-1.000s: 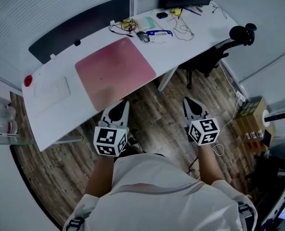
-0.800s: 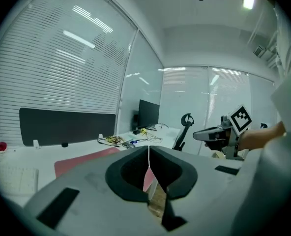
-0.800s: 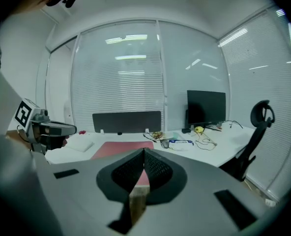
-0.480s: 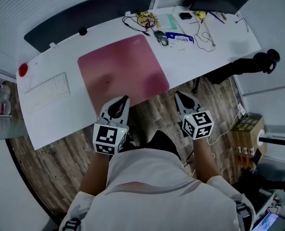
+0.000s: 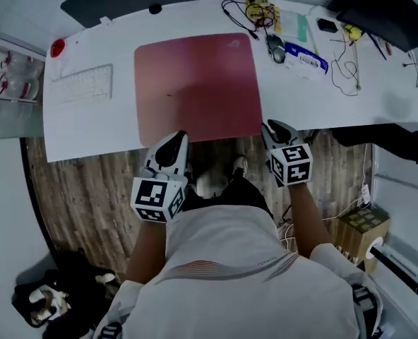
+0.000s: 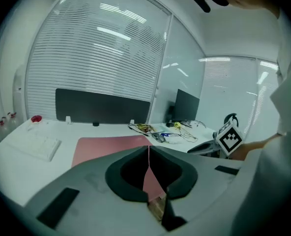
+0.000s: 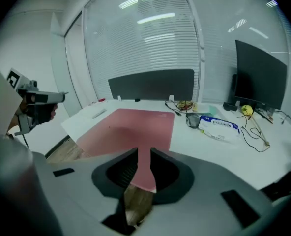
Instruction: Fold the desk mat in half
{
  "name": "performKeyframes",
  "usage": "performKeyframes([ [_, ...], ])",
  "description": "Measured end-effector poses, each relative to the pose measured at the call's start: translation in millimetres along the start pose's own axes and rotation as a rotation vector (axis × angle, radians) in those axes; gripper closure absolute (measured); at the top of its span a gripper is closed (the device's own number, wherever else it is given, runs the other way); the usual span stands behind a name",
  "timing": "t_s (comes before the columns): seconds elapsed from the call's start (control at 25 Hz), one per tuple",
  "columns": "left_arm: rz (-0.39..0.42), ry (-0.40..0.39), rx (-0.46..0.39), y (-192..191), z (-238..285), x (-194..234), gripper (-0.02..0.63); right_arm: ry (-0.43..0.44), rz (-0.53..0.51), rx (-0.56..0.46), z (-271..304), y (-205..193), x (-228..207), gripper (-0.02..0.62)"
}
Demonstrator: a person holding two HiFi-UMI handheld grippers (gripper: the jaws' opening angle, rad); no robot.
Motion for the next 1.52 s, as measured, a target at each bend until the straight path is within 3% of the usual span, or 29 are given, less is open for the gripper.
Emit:
performKeyframes([
  [0.2,-0.094,0.1,0.011,-16,3,-16,0.586,0.012,0.031,0.085,36,-23,-29,0.449],
  [0.4,-0.101,0.113,0.007,-20,-9,-20,0.586,-0.02,0.122,0.215,73,-60,-35,0.434],
  [0.56,-0.099,0.105,-0.001,-25,-23,-8,0.586,-0.078,0.147,0.256,85,-77,-25,0.407],
  [0.8,-0.093,0.072,-0.037,-26,-37,5,0.586,-0.13,0.196,0.233,88,-80,-20,0.432],
  [1.04,-0.094,0.055,-0.055,-24,-45,18,0.586,-0.113,0.288,0.213,85,-78,-21,0.473],
  [1.24,-0.091,0.041,-0.069,-19,-48,18,0.586,-0.099,0.436,0.156,77,-79,-19,0.514],
  [1.4,-0.087,0.051,-0.082,-17,-54,21,0.586,-0.071,0.395,0.053,55,-56,-6,0.518],
  [1.52,-0.094,0.075,-0.095,-18,-64,28,0.586,-0.002,0.355,-0.013,46,-36,9,0.518],
])
Point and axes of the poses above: the fingertips, and each gripper's own axes: z forward along the fingers, x to its left, y out of its top, the point moved 8 cm from there along -z, backward along the fingers, and after that the axes turned 3 degrees about x, right-handed, at the moved point
